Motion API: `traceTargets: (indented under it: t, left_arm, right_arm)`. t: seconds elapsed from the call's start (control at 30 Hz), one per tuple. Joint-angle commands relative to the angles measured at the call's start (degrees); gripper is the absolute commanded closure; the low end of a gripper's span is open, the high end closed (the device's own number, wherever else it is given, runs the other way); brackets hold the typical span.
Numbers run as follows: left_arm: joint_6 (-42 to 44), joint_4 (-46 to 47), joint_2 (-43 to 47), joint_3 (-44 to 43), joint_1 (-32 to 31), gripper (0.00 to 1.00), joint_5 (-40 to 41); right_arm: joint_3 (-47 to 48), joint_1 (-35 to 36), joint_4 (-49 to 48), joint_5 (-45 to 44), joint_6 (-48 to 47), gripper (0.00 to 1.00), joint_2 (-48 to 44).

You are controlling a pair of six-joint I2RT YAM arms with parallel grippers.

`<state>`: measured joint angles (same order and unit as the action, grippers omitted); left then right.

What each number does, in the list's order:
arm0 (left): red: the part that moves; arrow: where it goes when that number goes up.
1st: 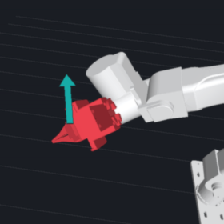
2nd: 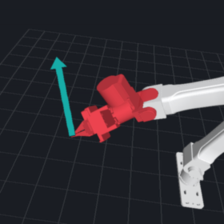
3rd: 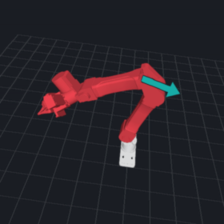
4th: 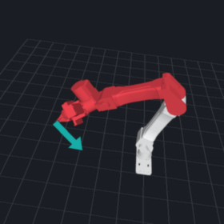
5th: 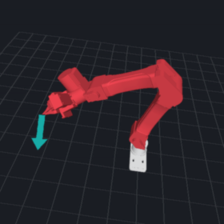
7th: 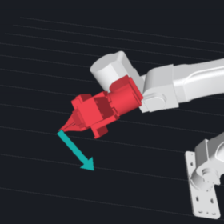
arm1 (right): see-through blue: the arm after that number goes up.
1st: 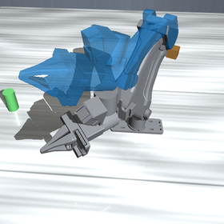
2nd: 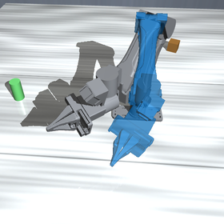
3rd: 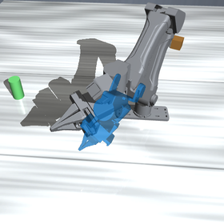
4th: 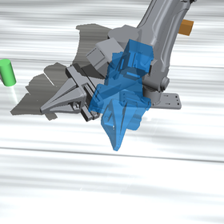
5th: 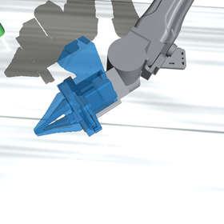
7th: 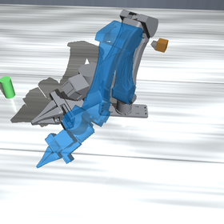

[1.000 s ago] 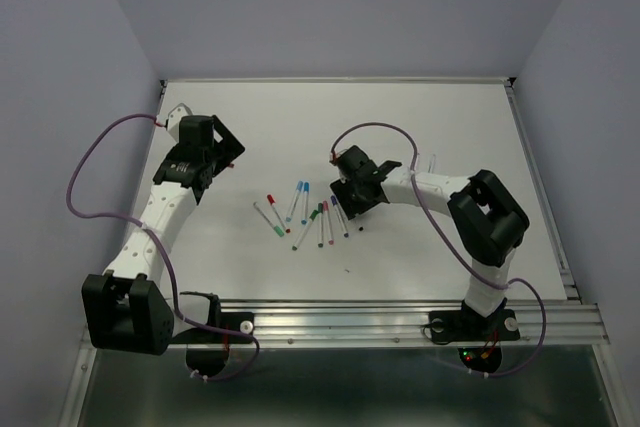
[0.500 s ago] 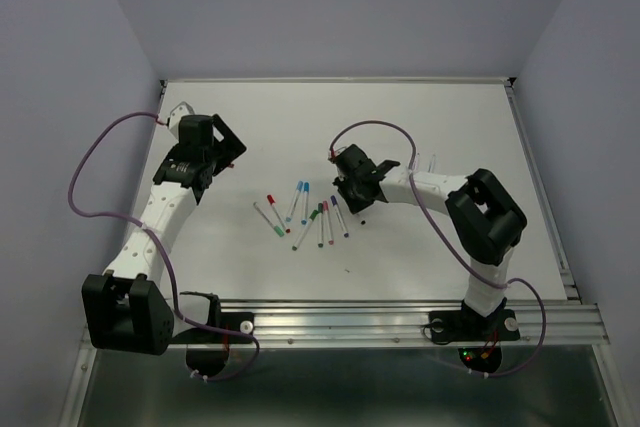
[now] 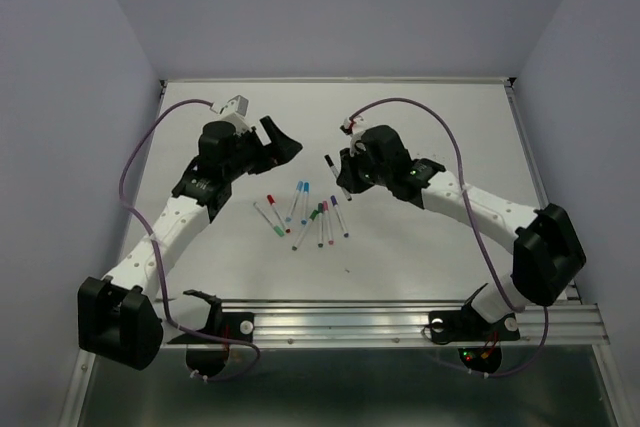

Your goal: Open the pen caps

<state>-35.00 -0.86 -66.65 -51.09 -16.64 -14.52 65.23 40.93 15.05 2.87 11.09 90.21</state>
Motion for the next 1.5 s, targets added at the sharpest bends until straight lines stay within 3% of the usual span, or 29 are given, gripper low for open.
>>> traceTargets:
  t: [0.0,0.23,0.5,0.93,1.23,1.47]
  left_arm:
    - [-1.82,14.02,2.49,1.6,-3.21,0.02,-8.5]
    - [-4.81,21.69,2.67,3.72,-6.29,0.06,-11.23]
    - [-5.34,22.92,1.26,3.45,-7.44,0.14,-11.4]
    - [-5.87,24.24,1.17,3.63,-8.32,0.15,-11.49]
    - [-5.95,24.77,0.56,3.45,-8.67,0.35,-11.4]
    - [-6.04,24.86,0.73,3.54,-8.67,0.43,-10.79]
  right_arm:
    - [-1.6,-0.06,-8.01,12.05,1.91,0.99,-5.39]
    - [-1.69,-0.06,-11.0,20.4,3.32,0.99,-9.09]
    - [-2.39,-0.06,-13.9,21.12,4.2,0.99,-10.67]
    - [-0.55,-0.06,-17.16,21.74,3.76,0.99,-9.71]
    - [1.3,-0.06,-19.79,21.56,4.46,0.99,-7.34]
    - [2.97,-0.06,-20.32,21.21,4.38,0.99,-6.1]
